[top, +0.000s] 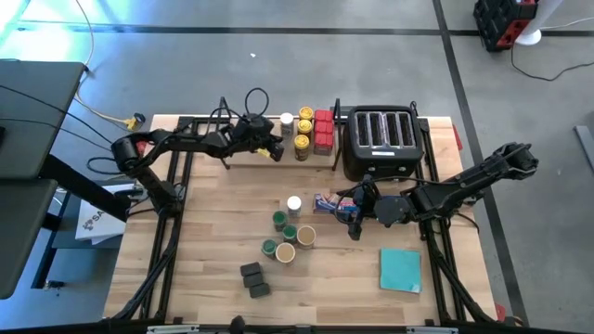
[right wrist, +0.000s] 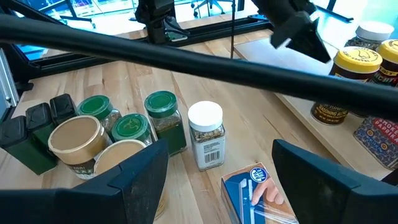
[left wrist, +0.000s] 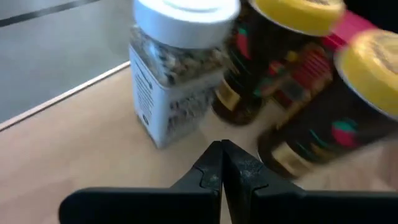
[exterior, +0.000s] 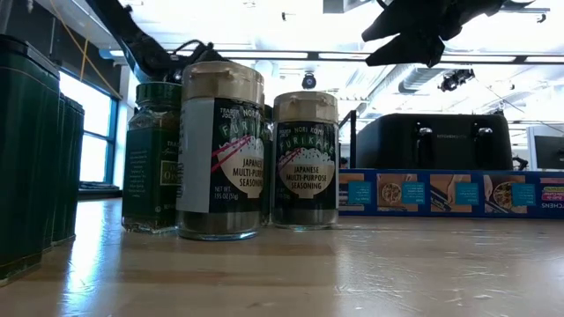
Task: Shelf spices
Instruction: Put the white seasoning bottle on the shelf aligned with the other white seasoning bottles
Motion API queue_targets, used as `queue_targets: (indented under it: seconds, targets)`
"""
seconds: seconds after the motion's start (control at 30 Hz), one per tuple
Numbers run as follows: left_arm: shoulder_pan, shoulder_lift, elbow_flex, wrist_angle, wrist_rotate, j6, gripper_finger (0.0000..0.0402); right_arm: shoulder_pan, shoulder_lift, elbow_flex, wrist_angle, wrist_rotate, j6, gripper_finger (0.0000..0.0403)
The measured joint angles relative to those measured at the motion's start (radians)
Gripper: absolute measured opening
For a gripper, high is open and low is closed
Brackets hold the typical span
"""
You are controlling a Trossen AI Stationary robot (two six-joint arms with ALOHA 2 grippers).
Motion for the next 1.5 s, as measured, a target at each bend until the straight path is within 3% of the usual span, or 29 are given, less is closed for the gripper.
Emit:
queue_targets:
  seconds: [0.2,0.33,0.43,0.53,0.7,0.87,1.1,1.5]
  targets:
    - [-0.183,-0.214,0.0,-0.303,-0.157,0.114,0.0001,0.0,0.0,0.0,-0.01,0.002,0.036,0.0281]
    - [-0.336,-0.331,0.0,-0.366,-0.17,0.161,0.0001,-0.014,0.027,0.0,0.047,-0.013,0.0,0.0281]
    - [-0.43,-0.385,0.0,-0.367,-0.181,0.16,0.0001,-0.07,0.087,0.001,0.169,-0.164,-0.131,0.0281]
    - [-0.513,-0.427,0.0,-0.377,-0.298,0.103,0.0001,-0.142,0.171,0.077,0.173,-0.331,-0.288,0.0281]
    - [-0.648,-0.488,0.0,-0.477,-0.604,-0.035,0.0001,-0.259,0.33,0.339,-0.118,-0.586,-0.584,0.0281]
    - [-0.74,-0.524,0.0,-0.606,-0.766,-0.132,0.0,-0.336,0.5,0.593,-0.394,-0.743,-0.784,0.0281]
    - [-0.801,-0.518,-0.005,-0.709,-0.822,-0.239,0.0001,-0.412,0.666,0.783,-0.528,-0.858,-0.882,0.0281]
    - [-0.816,-0.518,-0.042,-0.697,-0.858,-0.267,0.0001,-0.451,0.782,0.786,-0.531,-0.88,-0.872,0.0277]
